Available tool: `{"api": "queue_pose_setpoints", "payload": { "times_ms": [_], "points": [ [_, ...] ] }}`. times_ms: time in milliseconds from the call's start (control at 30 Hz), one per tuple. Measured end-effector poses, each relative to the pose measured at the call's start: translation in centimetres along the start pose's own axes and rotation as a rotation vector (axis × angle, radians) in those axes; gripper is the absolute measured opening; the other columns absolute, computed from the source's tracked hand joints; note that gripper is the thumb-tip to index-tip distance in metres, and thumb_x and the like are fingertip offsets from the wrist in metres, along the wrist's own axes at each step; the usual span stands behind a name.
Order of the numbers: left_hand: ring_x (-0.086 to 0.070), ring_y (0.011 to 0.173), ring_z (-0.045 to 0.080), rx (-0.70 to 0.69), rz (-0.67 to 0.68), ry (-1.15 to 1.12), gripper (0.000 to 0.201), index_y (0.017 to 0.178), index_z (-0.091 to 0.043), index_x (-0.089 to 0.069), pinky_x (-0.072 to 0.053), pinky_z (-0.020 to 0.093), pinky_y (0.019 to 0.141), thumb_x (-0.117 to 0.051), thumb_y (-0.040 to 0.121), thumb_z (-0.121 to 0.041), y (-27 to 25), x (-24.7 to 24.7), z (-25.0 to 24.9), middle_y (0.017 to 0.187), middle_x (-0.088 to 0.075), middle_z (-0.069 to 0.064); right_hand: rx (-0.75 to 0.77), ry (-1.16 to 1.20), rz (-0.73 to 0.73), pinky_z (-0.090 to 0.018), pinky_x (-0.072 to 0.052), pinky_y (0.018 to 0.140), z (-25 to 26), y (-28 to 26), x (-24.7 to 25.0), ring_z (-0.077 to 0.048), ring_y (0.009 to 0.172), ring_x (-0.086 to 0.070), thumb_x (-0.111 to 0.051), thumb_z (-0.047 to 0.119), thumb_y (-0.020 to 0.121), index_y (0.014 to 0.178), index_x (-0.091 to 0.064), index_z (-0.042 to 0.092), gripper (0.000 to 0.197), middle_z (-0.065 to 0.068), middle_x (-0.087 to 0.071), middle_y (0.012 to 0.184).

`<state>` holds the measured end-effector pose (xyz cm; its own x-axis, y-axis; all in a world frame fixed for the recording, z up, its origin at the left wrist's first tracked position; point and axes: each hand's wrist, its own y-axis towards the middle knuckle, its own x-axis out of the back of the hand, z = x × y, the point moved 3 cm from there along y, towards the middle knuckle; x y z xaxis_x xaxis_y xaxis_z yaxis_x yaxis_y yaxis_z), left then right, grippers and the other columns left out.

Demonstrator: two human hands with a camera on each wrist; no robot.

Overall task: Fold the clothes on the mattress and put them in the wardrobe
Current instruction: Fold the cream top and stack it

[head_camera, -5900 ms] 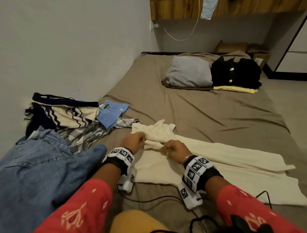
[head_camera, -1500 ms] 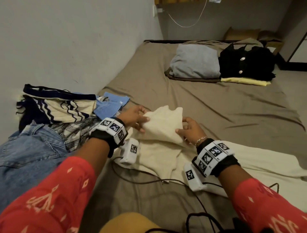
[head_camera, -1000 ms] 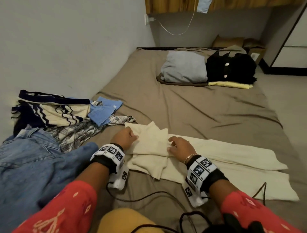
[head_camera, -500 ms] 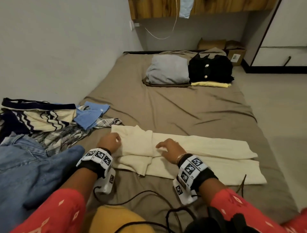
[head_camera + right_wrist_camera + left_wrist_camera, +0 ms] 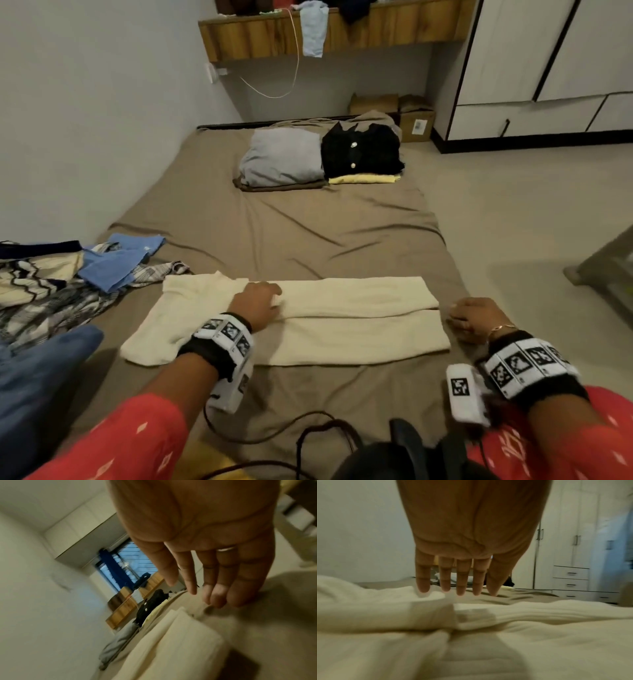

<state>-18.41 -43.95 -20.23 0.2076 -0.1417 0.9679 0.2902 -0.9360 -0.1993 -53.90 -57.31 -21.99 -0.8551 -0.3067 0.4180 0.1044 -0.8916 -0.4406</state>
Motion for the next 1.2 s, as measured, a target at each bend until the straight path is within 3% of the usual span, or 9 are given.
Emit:
{"api": "queue_pose_setpoints", "payload": {
  "times_ms": [167, 300, 367, 433, 667, 767, 900, 1100, 1200],
  "points": [
    [-0.042, 0.122, 0.025, -0.399, -0.046, -0.126, 0.023, 0.11, -0.011, -0.06, -0.034, 0.034, 0.102, -0.056, 0.088, -0.017, -1.0, -1.3, -10.6, 0.126, -0.053, 0.008, -0.092, 0.0, 0.079, -0.018, -0.035, 0.032, 0.6, 1.0, -2.1, -0.019, 0.044, -0.045, -0.056, 0.011, 0.09, 0.06, -0.045, 0.007, 0.032, -0.009, -0.046, 0.054],
    [-0.034, 0.131, 0.022, -0.443, 0.034, -0.01, 0.027, 0.115, -0.015, -0.057, -0.033, 0.033, 0.103, -0.054, 0.088, -0.017, 0.0, -3.0, -14.8, 0.142, -0.038, 0.007, 0.031, -0.113, 0.058, -0.027, -0.039, 0.061, -0.1, 2.0, -2.6, -0.023, 0.063, -0.049, -0.066, 0.014, 0.084, 0.063, -0.047, 0.009, 0.028, -0.007, -0.05, 0.065],
    [-0.035, 0.127, 0.022, -0.386, 0.031, 0.041, 0.029, 0.117, -0.018, -0.055, -0.036, 0.035, 0.098, -0.054, 0.088, -0.018, 0.8, -3.2, -14.9, 0.138, -0.039, 0.004, 0.06, -0.091, 0.053, -0.035, -0.046, 0.079, -0.3, 2.0, -2.4, -0.027, 0.087, -0.055, -0.067, 0.014, 0.082, 0.089, -0.05, 0.009, 0.019, -0.008, -0.055, 0.089],
    [-0.04, 0.117, 0.023, -0.334, -0.015, 0.089, 0.027, 0.116, -0.019, -0.056, -0.038, 0.035, 0.09, -0.054, 0.089, -0.021, 1.1, -3.0, -14.1, 0.126, -0.044, 0.004, 0.085, -0.143, 0.075, -0.037, -0.045, 0.091, -0.2, 1.7, -2.4, -0.027, 0.101, -0.052, -0.067, 0.013, 0.081, 0.118, -0.04, 0.013, 0.046, -0.003, -0.047, 0.108],
    [-0.055, 0.098, 0.026, -0.243, -0.195, -0.019, 0.02, 0.097, -0.014, -0.063, -0.043, 0.032, 0.072, -0.056, 0.087, -0.03, 0.0, -3.0, -11.0, 0.099, -0.06, 0.004, 0.051, -0.208, 0.062, -0.031, -0.039, 0.085, 0.7, 1.6, -2.7, -0.023, 0.093, -0.048, -0.064, 0.026, 0.085, 0.116, -0.044, 0.005, 0.042, -0.009, -0.051, 0.103],
    [-0.052, 0.109, 0.036, -0.313, -0.29, 0.036, 0.038, 0.102, -0.018, -0.063, -0.048, 0.04, 0.076, -0.052, 0.079, -0.046, 0.0, -3.2, -12.1, 0.107, -0.058, 0.005, 0.008, -0.066, 0.141, -0.027, -0.036, 0.077, 0.7, 1.7, -3.9, -0.022, 0.09, -0.051, -0.06, 0.031, 0.088, 0.109, -0.057, -0.005, 0.042, -0.015, -0.059, 0.103],
    [0.008, 0.144, 0.029, -0.161, 0.196, 0.049, 0.093, 0.148, -0.021, -0.014, -0.008, 0.046, 0.114, -0.041, 0.076, -0.074, -0.2, -5.4, -12.8, 0.157, -0.004, 0.006, 0.022, 0.045, 0.038, -0.027, -0.039, 0.077, 0.4, 2.2, -5.1, -0.026, 0.095, -0.057, -0.062, 0.03, 0.087, 0.109, -0.059, -0.008, 0.044, -0.016, -0.063, 0.108],
    [0.016, 0.143, 0.028, -0.167, 0.306, -0.011, 0.143, 0.149, -0.026, 0.005, 0.009, 0.052, 0.113, 0.005, 0.026, -0.099, -0.8, -6.8, -13.3, 0.155, 0.019, 0.009, 0.083, 0.017, 0.066, -0.018, -0.037, 0.059, 1.6, 1.9, -4.3, -0.025, 0.094, -0.052, -0.055, -0.008, 0.085, 0.117, -0.052, -0.012, 0.033, -0.022, -0.058, 0.109],
    [0.015, 0.143, 0.028, -0.214, 0.281, -0.069, 0.144, 0.149, -0.028, 0.007, 0.009, 0.052, 0.113, 0.019, 0.022, -0.097, -0.8, -6.3, -15.0, 0.155, 0.019, 0.009, 0.13, 0.104, 0.063, -0.011, -0.038, 0.052, 2.8, 1.5, -0.9, -0.021, 0.09, -0.047, -0.052, -0.013, 0.084, 0.117, -0.054, -0.009, 0.034, -0.014, -0.052, 0.1]
  ]
}}
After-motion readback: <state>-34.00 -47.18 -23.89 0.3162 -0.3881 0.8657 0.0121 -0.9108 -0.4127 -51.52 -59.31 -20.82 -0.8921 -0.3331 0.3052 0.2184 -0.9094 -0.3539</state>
